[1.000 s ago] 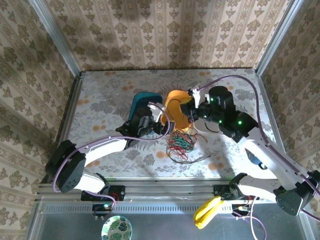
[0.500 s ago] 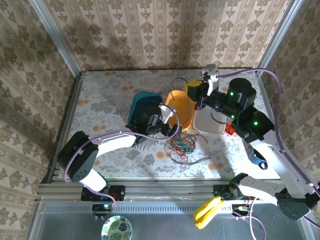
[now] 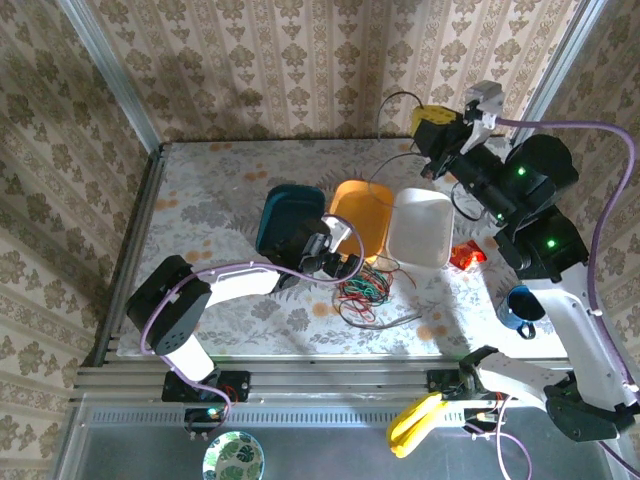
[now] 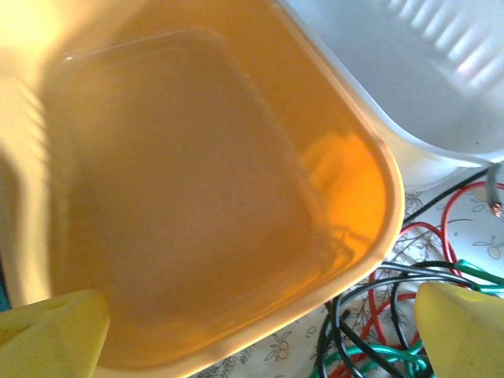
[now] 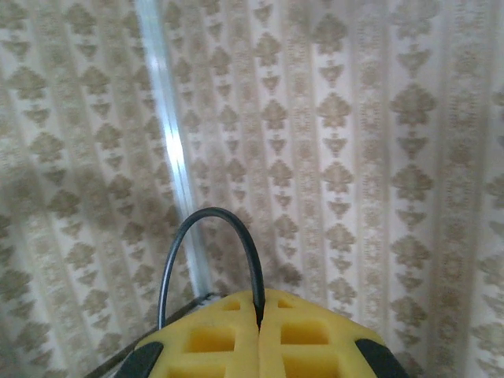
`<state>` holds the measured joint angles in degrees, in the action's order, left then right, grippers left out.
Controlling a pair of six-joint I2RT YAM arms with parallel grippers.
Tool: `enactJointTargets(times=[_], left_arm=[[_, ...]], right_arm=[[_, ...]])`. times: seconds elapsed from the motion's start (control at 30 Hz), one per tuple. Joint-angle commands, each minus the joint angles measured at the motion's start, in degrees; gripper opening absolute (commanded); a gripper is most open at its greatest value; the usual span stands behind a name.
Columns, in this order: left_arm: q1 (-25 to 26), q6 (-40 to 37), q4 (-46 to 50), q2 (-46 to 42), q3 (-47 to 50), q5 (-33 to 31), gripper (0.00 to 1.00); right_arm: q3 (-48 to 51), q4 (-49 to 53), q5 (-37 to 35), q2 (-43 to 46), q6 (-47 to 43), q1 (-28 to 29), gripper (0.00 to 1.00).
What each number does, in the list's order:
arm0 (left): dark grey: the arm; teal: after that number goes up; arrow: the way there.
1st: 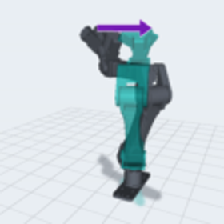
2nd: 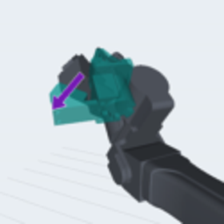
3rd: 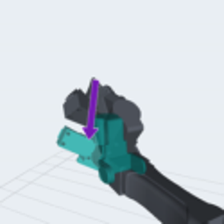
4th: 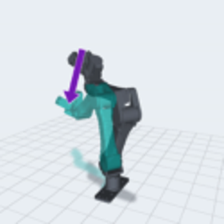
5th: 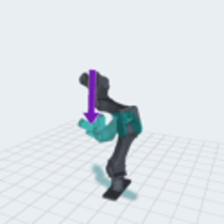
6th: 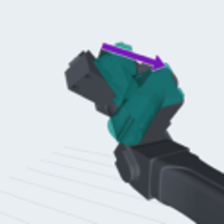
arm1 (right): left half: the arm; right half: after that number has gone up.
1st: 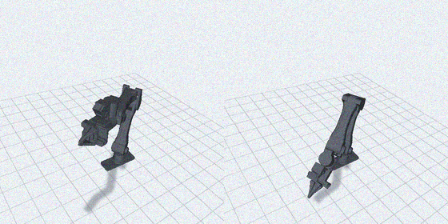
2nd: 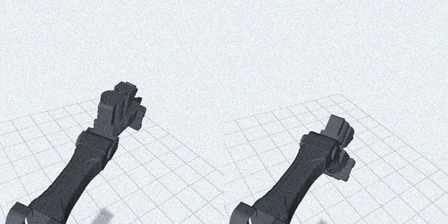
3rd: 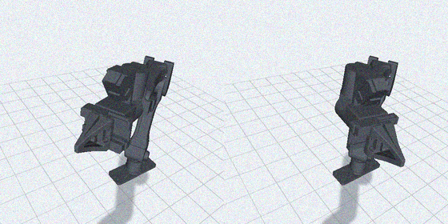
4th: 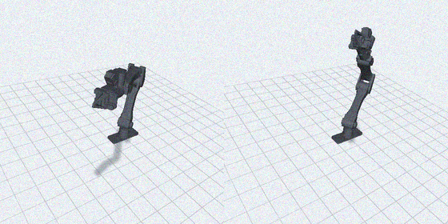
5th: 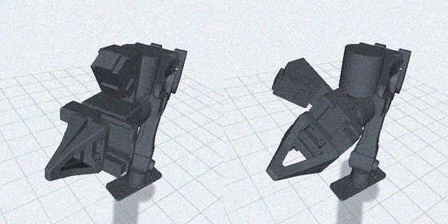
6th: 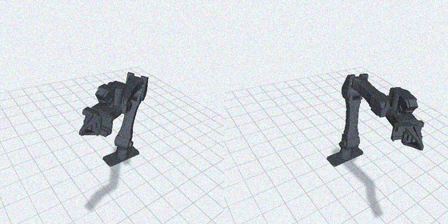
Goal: Untangle the cables
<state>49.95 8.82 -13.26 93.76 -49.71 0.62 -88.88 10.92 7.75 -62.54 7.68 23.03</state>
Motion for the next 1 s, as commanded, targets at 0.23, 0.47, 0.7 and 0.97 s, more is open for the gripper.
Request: enactJointTargets(times=[0.23, 0.47, 0.7, 0.97], left_arm=[[-1.4, 4.1, -0.2, -3.6, -1.0, -6.0, 1.0], [-1.6, 4.5, 0.9, -4.3, -2.0, -8.7, 1.0], [-1.7, 5.1, 1.5, -3.9, -2.5, -9.8, 1.0], [-1.6, 4.6, 3.3, -4.1, -3.9, -9.4, 1.0]], right_arm=[[16.4, 0.6, -2.6, -4.9, 8.8, -12.7, 0.0], [28.8, -1.1, -7.0, -9.1, 11.3, -15.5, 0.0], [33.6, 0.5, -10.0, -19.1, 16.3, -15.6, 0.0], [31.2, 1.3, -7.1, -31.4, 19.6, -15.9, 0.06]])
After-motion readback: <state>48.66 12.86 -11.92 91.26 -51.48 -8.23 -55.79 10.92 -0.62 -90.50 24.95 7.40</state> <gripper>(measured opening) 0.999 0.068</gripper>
